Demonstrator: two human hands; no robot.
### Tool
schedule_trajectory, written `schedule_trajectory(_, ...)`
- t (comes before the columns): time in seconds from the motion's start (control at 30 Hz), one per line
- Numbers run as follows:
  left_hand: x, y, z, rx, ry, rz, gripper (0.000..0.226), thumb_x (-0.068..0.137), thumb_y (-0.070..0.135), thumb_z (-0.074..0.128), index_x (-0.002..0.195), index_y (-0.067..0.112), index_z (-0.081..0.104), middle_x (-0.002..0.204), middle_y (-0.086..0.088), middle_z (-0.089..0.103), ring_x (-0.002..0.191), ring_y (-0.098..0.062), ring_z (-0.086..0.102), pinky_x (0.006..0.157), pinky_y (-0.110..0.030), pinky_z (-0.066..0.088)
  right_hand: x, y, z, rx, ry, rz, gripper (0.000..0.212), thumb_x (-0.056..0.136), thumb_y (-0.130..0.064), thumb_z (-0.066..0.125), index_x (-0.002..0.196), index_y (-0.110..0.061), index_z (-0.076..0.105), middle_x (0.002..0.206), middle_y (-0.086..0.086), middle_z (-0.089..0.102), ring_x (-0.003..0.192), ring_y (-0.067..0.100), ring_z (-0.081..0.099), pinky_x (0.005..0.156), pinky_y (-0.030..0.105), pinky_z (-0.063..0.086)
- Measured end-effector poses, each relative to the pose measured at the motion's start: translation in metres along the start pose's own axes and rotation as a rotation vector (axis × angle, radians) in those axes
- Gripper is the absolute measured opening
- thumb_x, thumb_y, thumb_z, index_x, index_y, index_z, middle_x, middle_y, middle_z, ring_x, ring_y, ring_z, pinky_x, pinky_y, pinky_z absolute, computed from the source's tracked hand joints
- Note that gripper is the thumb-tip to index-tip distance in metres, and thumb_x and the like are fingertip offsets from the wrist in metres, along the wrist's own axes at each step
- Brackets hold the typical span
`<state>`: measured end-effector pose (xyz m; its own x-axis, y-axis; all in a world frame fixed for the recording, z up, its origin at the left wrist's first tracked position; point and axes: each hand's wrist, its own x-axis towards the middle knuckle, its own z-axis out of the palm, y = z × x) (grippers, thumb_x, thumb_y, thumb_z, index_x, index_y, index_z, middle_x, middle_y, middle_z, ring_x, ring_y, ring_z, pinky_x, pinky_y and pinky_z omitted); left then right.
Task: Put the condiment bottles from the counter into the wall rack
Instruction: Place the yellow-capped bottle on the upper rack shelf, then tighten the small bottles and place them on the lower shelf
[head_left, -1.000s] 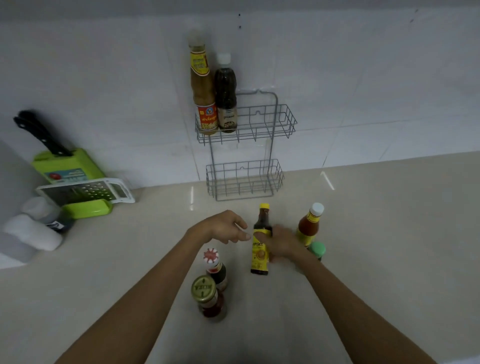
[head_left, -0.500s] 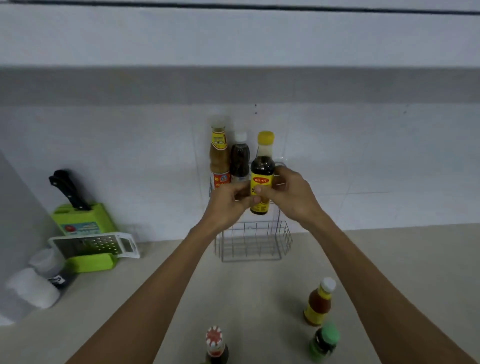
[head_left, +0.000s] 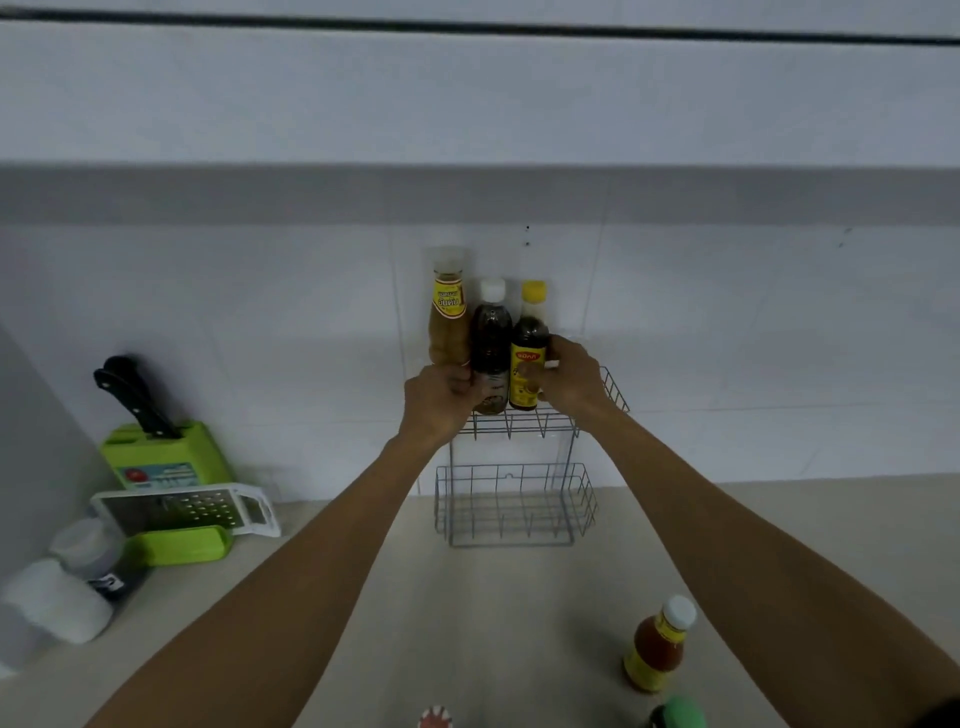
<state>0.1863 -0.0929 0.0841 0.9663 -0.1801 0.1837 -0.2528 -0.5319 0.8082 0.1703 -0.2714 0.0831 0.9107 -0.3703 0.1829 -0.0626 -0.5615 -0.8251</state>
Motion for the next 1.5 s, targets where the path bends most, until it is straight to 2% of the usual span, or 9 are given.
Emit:
schedule_trajectory(0.1,-0.005,-0.010,0.014,-0.028,0.001,0.006,0.032,0.083,0.028,0.076,0.108,0.009,0.071,0.104,-0.006,0.075,0.100,-0.017,0.069,0.081,-0.015,0.044,0.001,0.017,0.004,-0.010,-0.032,0.013,0.040,0.085,-0.027,0.069,0.122,-0.016,0.060,0.117,0.005,0.068,0.105,0.024,0.066,0.088,0.048,0.056)
schedule_trajectory(0.27,-0.015,-0.014,0.020,-0.073,0.006,0.038,0.044,0.074,0.017,0.084,0.112,0.005,0.067,0.106,-0.008,0.071,0.089,-0.011,0.060,0.077,-0.012,0.044,-0.003,0.017,0.002,-0.080,-0.040,-0.017,0.044,0.085,-0.023,0.070,0.126,-0.014,0.057,0.119,0.003,0.068,0.105,0.018,0.066,0.088,0.031,0.054)
schedule_trajectory(0.4,-0.011,-0.010,0.012,-0.049,-0.012,0.054,0.047,0.073,0.020,0.085,0.114,0.005,0.066,0.110,-0.009,0.071,0.094,-0.016,0.063,0.082,-0.019,0.045,0.001,0.015,0.003,-0.086,-0.025,0.015,0.049,0.084,-0.010,0.071,0.127,-0.004,0.047,0.114,-0.001,0.061,0.097,0.012,0.059,0.059,0.002,0.043)
schedule_trajectory(0.5,-0.013,-0.009,0.011,-0.037,-0.044,0.056,0.053,0.073,0.020,0.085,0.119,0.007,0.064,0.116,-0.009,0.070,0.106,-0.022,0.066,0.085,-0.017,0.044,-0.001,0.014,0.002,-0.142,-0.014,-0.015,0.040,0.087,-0.008,0.067,0.122,-0.001,0.050,0.109,0.004,0.061,0.096,0.016,0.060,0.057,0.004,0.039)
schedule_trajectory(0.67,-0.030,-0.007,0.015,-0.015,-0.043,0.134,0.049,0.073,0.020,0.085,0.118,0.012,0.068,0.118,-0.006,0.071,0.110,-0.021,0.066,0.093,-0.023,0.048,-0.013,0.018,-0.003,-0.202,-0.066,0.016,0.062,0.088,-0.028,0.068,0.137,-0.005,0.038,0.133,0.012,0.059,0.118,0.026,0.059,0.086,0.025,0.043)
schedule_trajectory(0.9,-0.074,0.007,0.030,-0.004,-0.123,0.136,0.060,0.076,0.029,0.083,0.130,0.009,0.062,0.132,-0.004,0.063,0.123,-0.018,0.056,0.096,-0.017,0.036,-0.046,0.016,-0.027,-0.262,-0.055,-0.041,0.056,0.087,-0.027,0.069,0.134,-0.007,0.045,0.135,0.011,0.059,0.122,0.022,0.056,0.085,0.018,0.035)
schedule_trajectory(1.13,-0.121,0.006,0.047,0.033,-0.208,0.116,0.059,0.076,0.034,0.082,0.128,0.013,0.063,0.135,-0.004,0.060,0.128,-0.018,0.052,0.100,-0.020,0.035,-0.125,0.021,-0.054,-0.192,-0.043,-0.032,0.061,0.086,-0.027,0.072,0.137,-0.009,0.044,0.138,0.009,0.056,0.128,0.023,0.051,0.095,0.024,0.039)
schedule_trajectory(1.37,-0.173,0.019,0.079,0.090,-0.518,0.119,0.057,0.078,0.033,0.080,0.129,0.013,0.064,0.134,0.001,0.063,0.126,-0.015,0.055,0.095,-0.018,0.037,-0.207,0.071,-0.086,-0.217,0.005,0.100,0.054,0.087,-0.029,0.071,0.133,-0.014,0.048,0.136,0.003,0.059,0.127,0.017,0.054,0.091,0.020,0.039)
schedule_trajectory(1.5,-0.179,0.011,0.084,0.120,-0.600,0.095,0.052,0.080,0.032,0.078,0.128,0.017,0.064,0.134,0.001,0.063,0.125,-0.013,0.056,0.102,-0.025,0.043,-0.222,0.085,-0.079,-0.225,-0.023,0.132,0.053,0.088,-0.026,0.070,0.134,-0.013,0.048,0.137,0.003,0.057,0.128,0.018,0.052,0.094,0.021,0.038)
